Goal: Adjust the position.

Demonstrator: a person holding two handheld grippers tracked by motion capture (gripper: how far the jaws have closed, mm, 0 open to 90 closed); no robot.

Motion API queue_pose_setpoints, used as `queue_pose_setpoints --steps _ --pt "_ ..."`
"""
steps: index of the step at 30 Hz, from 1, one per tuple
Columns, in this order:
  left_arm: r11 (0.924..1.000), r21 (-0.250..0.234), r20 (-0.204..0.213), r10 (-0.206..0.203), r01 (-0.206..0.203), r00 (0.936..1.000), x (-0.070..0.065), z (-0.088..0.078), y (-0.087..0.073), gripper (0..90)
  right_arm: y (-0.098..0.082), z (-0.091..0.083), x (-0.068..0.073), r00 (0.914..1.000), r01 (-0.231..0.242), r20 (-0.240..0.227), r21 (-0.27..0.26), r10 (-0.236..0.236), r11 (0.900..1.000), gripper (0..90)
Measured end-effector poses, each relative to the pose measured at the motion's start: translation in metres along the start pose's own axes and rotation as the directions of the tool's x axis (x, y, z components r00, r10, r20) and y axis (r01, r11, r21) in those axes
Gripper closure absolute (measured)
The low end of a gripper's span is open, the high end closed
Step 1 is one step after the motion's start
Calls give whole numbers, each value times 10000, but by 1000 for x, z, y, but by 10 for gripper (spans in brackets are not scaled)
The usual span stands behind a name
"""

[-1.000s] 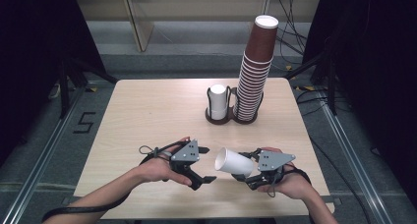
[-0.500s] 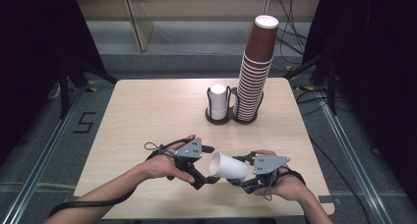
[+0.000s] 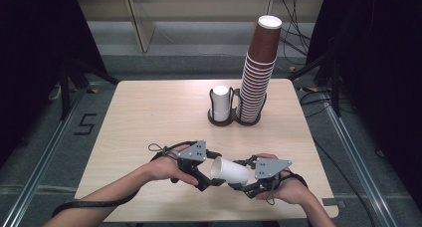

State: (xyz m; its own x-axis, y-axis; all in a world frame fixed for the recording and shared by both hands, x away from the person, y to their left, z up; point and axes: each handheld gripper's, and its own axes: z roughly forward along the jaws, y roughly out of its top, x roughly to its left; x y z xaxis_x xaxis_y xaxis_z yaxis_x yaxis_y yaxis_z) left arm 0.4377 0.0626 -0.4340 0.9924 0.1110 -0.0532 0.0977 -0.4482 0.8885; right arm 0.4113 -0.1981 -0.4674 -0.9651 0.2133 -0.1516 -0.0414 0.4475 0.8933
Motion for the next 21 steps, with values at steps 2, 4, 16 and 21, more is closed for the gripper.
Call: queue_pose_setpoints --steps 2,4,16,21 --pt "10000 -27 143 -35 35 9999 0 1 0 203 1 1 0 10000 -61 -9 -99 61 9999 335" --pt "9999 60 -3 110 -110 9999 0 0 1 209 2 1 1 10000 -51 -44 -77 51 10000 336" --pt "9963 426 -299 760 -747 9967 -7 -2 9 260 5 3 -1 9994 -337 -114 129 338 9993 331" --pt "9842 1146 -623 1429 -1351 9878 -8 -2 15 268 9 6 -1 9972 -741 -84 560 747 9957 225"
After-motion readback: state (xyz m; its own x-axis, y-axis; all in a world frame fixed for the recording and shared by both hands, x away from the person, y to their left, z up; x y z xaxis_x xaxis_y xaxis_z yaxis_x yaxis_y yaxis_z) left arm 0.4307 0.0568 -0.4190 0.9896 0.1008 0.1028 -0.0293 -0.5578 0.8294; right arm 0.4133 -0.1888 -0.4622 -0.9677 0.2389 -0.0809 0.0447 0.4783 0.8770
